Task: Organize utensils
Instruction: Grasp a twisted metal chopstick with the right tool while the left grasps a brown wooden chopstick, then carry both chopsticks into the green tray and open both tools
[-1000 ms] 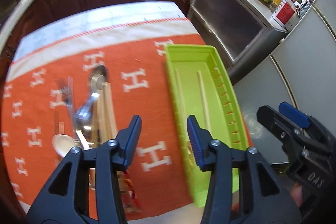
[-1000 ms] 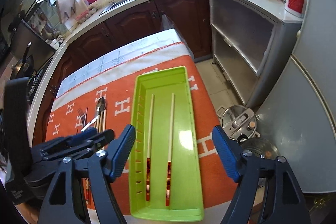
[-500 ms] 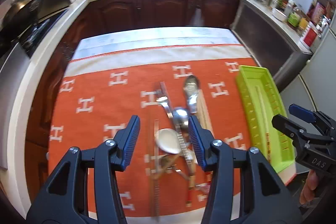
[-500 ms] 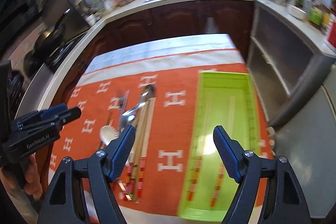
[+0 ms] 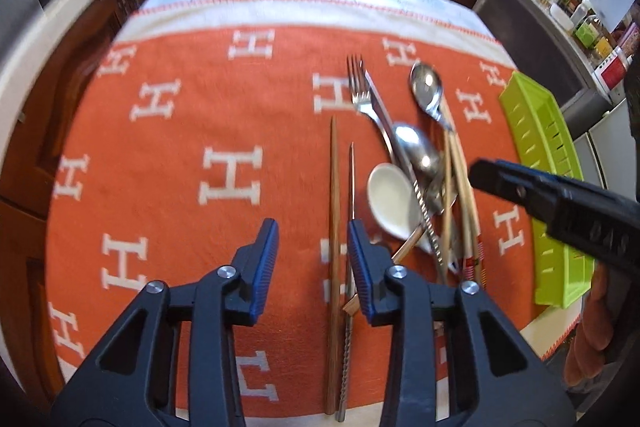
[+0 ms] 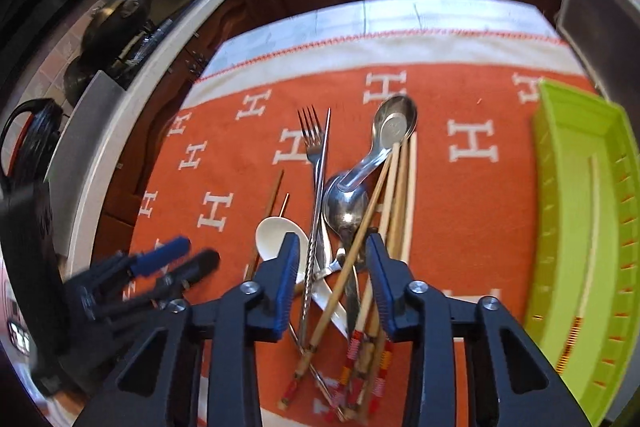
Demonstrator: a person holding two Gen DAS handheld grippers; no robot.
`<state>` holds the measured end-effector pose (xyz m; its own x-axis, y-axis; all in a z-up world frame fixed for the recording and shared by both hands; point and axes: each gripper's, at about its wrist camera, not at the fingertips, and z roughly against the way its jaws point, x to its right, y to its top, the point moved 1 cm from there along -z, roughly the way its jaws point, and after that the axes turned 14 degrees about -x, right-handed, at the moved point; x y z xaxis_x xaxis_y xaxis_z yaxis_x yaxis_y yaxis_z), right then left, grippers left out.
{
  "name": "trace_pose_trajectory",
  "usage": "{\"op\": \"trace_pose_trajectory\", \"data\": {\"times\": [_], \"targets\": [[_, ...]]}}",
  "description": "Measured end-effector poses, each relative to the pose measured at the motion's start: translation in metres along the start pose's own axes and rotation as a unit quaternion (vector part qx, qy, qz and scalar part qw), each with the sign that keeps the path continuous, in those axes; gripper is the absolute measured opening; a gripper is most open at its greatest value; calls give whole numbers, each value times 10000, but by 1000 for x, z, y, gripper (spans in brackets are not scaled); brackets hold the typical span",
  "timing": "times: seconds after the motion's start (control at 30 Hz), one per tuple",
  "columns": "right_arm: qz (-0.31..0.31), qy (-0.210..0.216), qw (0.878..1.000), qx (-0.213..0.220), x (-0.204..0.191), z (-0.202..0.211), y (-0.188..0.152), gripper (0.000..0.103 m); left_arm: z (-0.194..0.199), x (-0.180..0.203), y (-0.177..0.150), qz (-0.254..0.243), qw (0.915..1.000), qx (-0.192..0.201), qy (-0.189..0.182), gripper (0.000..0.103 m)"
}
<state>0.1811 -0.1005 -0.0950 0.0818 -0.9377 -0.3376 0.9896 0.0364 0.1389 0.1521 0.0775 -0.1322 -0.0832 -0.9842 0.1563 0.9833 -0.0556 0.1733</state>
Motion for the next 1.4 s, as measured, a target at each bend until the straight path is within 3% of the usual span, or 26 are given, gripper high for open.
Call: {"op": "trace_pose_trajectory", "data": {"times": [0.13, 0.47, 0.73, 0.77, 0.83, 1.0, 1.27, 1.4], "targets": [[-209, 289, 9990, -283, 7, -28, 15, 30, -18, 1, -2, -18, 9999, -145, -49, 31], [-190, 230, 9984, -482, 1, -65, 41, 27, -34, 7, 1, -125, 9995, -285, 63, 31], [-200, 337, 9955, -859, -6, -78, 34, 18, -35, 8, 0, -140, 9995, -258, 131, 31], [-236, 391, 9950, -886, -4, -80, 34, 10, -34, 7, -1, -134, 9995, -255, 121, 31], [-282, 425, 9951, -850, -2, -81, 33, 7, -34, 6, -1, -123, 9996, -252, 100, 29], [-292, 496, 9961, -662, 1, -71, 28, 6, -33, -1, 1, -23, 9996, -246, 157, 6], [-318, 677, 9965, -384, 12, -39, 10, 6, -29, -17, 0, 387, 9984, -242, -323, 4], [-233, 718, 9970, -199, 14, -17, -5, 6, -10, -9, -3, 259, 9988, -130, -404, 4]]}}
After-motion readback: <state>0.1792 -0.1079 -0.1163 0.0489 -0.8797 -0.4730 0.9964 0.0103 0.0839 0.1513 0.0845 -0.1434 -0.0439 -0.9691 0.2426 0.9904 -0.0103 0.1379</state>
